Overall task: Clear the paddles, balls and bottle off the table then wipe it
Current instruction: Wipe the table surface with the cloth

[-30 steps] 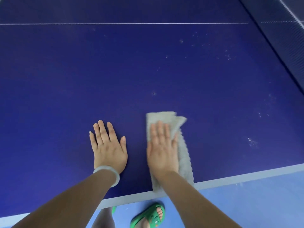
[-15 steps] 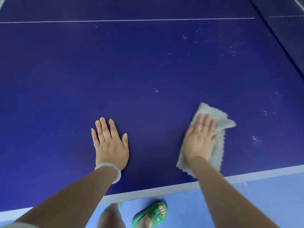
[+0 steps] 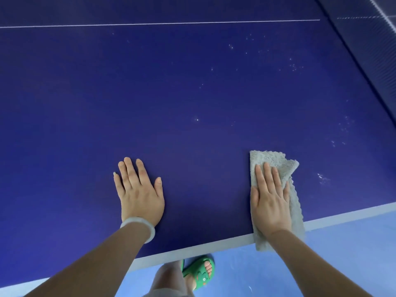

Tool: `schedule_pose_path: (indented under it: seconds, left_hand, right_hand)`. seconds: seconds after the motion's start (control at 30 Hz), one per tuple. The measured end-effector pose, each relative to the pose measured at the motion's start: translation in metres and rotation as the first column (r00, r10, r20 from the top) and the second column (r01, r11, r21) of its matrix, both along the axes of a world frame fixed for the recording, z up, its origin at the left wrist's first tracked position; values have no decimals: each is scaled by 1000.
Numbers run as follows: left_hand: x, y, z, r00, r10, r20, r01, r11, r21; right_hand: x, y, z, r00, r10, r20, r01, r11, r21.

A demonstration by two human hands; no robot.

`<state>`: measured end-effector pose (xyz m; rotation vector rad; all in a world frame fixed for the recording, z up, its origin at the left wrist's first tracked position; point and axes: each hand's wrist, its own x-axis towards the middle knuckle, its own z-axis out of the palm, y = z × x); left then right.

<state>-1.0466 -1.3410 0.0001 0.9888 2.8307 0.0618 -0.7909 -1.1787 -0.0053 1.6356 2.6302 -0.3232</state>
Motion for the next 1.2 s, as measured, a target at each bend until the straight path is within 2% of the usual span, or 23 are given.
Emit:
schedule_pose_path:
  seconds: [0.13,0.27,0.33,0.43,0.5,0.63,0.77,0.9,1.03,1.17,1.2]
  left_hand:
    - [0,-2,0,1000,-11,18,11,1000,0]
    - [1,4,2,998,-7,62,0,993,118]
    - [13,18,9,986,-133,101,111,973,201]
    - [53,50,19,900,-422,109,383,886,262]
    - [79,75,19,862,-494,116,451,850,271]
    - [115,127,11,870,-465,164,423,875,236]
    - [147,162,4,934,-299,197,267,948,170]
    - [162,165,-1,962,-262,72,258,964,64]
    - [163,166,-8,966,-257,33,256,966,33]
    - [165,167,-10,969,-247,-1,247,969,4]
    - [165,167,-9,970,-243,-7,243,970,-3]
  right_hand:
    - [0,0,-2,1000,-11,1,11,1000,17]
    - [1,2,-4,1000,-14,-15,14,999,46]
    - [0,2,-4,1000,-14,-9,15,999,46]
    - [0,1,-4,1000,-13,-14,14,999,44]
    - [0,2,-3,1000,-13,-19,14,999,42]
    - [0,3,-4,1000,-2,-28,3,1000,24]
    - [10,10,-2,996,80,-40,-80,997,-2]
    - [60,34,1,972,231,-50,-231,973,17]
    - [109,83,-1,934,357,20,-358,933,37]
    - [110,147,-3,833,541,116,-548,835,40]
    - [107,163,-3,844,521,125,-529,847,49]
